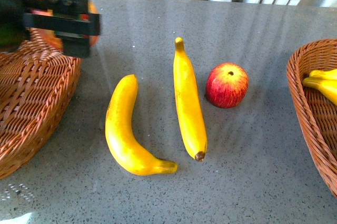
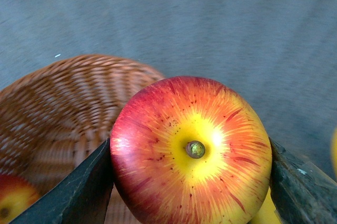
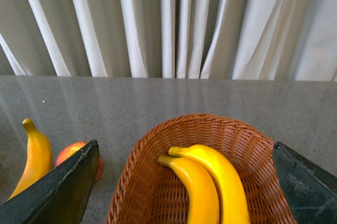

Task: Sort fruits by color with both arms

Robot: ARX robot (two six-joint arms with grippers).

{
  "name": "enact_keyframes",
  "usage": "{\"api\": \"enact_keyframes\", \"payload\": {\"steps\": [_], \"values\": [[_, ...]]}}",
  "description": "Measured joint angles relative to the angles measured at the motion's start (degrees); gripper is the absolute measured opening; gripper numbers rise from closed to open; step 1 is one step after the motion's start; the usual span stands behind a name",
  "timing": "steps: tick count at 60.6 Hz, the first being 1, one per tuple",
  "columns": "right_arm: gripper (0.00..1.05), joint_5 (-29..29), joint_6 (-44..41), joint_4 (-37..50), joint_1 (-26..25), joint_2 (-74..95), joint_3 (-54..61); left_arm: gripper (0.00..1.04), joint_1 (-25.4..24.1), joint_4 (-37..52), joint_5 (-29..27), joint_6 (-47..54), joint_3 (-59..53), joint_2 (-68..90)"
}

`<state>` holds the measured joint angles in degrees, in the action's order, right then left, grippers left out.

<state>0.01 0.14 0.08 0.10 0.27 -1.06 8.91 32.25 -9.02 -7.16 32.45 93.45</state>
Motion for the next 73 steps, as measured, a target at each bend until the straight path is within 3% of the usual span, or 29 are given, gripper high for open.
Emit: {"api": "enact_keyframes", "payload": {"steps": [18,25,39,56,73], "values": [[0.96,0.0,0.0,0.0,0.0,0.0,0.0,0.72,-2.3,2.1,-0.4,-1.3,-2.5,5.6],[0.96,0.0,0.0,0.0,0.0,0.0,0.0,0.97,-1.1,3.2,0.8,-0.9,-2.5,5.0],[0.96,0.0,0.0,0.0,0.0,0.0,0.0,0.96,5.3,4.7,7.9,5.7,-1.5,0.7],[0.96,0.0,0.0,0.0,0.0,0.0,0.0,0.96,16.0,1.0,18.9,15.6,7.7,2.6],[0.96,0.0,0.0,0.0,0.0,0.0,0.0,0.96,19.5,-10.5,30.2,26.4,19.4,8.5]]}}
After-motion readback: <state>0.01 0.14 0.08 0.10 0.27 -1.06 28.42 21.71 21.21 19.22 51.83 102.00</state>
